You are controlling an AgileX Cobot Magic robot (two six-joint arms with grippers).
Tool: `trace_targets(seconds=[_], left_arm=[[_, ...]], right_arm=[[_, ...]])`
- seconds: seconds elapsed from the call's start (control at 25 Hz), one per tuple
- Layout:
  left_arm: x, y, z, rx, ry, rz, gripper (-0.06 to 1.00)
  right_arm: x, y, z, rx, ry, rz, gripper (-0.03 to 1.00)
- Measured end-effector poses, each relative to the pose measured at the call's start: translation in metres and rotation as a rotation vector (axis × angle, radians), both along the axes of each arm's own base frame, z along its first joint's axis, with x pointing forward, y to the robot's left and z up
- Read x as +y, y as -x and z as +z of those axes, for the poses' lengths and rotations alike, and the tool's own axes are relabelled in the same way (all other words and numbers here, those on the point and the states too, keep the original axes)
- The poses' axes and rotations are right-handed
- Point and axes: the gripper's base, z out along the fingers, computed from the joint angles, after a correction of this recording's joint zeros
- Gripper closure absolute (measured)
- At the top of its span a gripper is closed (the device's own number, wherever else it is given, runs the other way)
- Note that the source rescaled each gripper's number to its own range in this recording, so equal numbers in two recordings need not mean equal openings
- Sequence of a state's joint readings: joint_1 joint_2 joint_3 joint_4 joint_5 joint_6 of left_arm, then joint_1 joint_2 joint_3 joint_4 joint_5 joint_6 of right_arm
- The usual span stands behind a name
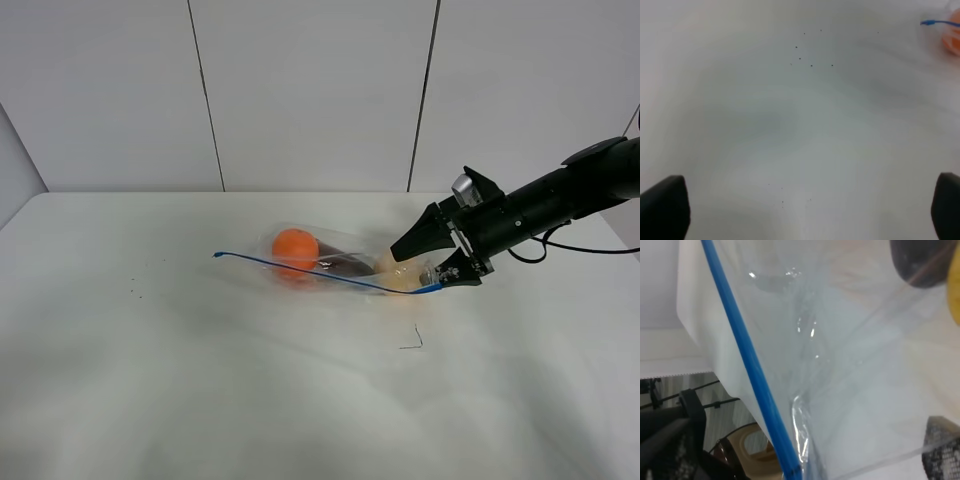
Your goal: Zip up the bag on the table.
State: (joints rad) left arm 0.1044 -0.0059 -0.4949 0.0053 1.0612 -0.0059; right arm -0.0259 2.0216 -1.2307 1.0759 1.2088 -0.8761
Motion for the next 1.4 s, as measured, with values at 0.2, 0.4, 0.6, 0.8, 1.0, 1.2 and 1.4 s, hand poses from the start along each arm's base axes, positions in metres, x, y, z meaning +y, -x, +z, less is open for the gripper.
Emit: trace_targets(seconds=[0.2,0.4,0.6,0.8,1.0,1.2,1.4], left_arm=[[0.000,0.000,0.000,0.000,0.000,0.000,-0.06],[0.000,0.000,0.000,-0.001,0.000,0.000,-0.06],[0.000,0.000,0.000,-0.001,0.000,0.000,-0.06],[0.000,0.000,0.000,0.000,0.000,0.000,-0.06],[0.000,0.000,0.000,0.000,0.000,0.000,-0.06],[0.000,0.000,0.000,0.000,0.000,0.000,-0.06],[0.000,0.000,0.000,0.000,0.000,0.000,-0.06]], right_arm=[[0.000,0.000,0.000,0.005,0.001,-0.003,-0.03],[-0.004,-0.004,0.004,0.027,0.064,0.005,-0.03],[-0.015,-0.005,0.011,0.054,0.249,-0.014,-0.03],[-0.039,-0.005,0.027,-0.012,0.554,-0.127,-0.03],[-0.064,0.000,0.046,-0.044,0.827,-0.244,-0.03],[-0.073,0.005,0.060,-0.080,0.930,-0.279,-0.03],[-0.073,0.018,0.079,-0.122,0.928,-0.297,-0.03]])
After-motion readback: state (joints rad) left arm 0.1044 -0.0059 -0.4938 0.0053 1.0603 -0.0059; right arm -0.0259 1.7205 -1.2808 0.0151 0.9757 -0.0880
